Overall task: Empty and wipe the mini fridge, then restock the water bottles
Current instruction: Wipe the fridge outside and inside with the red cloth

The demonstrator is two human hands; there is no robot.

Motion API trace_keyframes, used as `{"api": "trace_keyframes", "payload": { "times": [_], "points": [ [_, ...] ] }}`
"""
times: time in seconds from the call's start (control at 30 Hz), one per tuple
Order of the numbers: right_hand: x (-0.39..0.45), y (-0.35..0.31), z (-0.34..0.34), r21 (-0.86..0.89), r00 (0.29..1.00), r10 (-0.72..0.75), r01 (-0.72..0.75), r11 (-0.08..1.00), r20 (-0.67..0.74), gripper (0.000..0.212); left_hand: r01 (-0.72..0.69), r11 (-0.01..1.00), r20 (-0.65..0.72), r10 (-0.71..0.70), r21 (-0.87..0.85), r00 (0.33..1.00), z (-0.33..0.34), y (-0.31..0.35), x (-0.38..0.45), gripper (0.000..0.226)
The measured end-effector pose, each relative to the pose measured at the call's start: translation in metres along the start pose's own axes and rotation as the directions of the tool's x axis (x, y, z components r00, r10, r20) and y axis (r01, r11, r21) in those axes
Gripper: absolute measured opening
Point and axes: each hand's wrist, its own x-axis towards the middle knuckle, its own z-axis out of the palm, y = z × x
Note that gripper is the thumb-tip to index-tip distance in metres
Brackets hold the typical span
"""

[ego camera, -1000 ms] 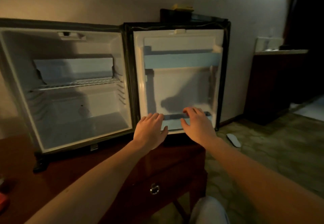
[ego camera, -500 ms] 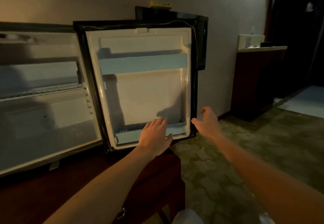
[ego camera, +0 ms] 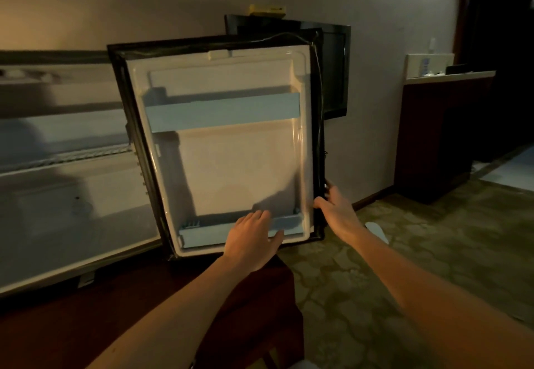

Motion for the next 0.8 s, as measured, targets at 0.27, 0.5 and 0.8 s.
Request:
{"api": "trace_keyframes", "payload": {
  "times": [0.27, 0.5, 0.8],
  "points": [
    [-0.051, -0.02, -0.01, 0.036, 0.994, -0.102, 0.104, 0.994, -0.047, 0.047, 0.07, 0.992, 0.067, -0.063, -0.105, 0.996, -0.037, 0.009, -0.041, 0.072],
    [-0.104, -0.054, 0.009, -0.017, 0.948, -0.302, 0.301, 0.953, -0.098, 0.027, 0.068, 0.996, 0.186, -0.077, 0.053, 0.98, -0.099, 0.004, -0.089, 0.068],
    [-0.189, -0.095, 0.12, 0.044, 0.735, -0.677, 0.679, 0.733, -0.042, 0.038, 0.21, 0.934, 0.387, -0.087, -0.288, 0.918, -0.165, -0.107, -0.176, 0.099]
  ]
}}
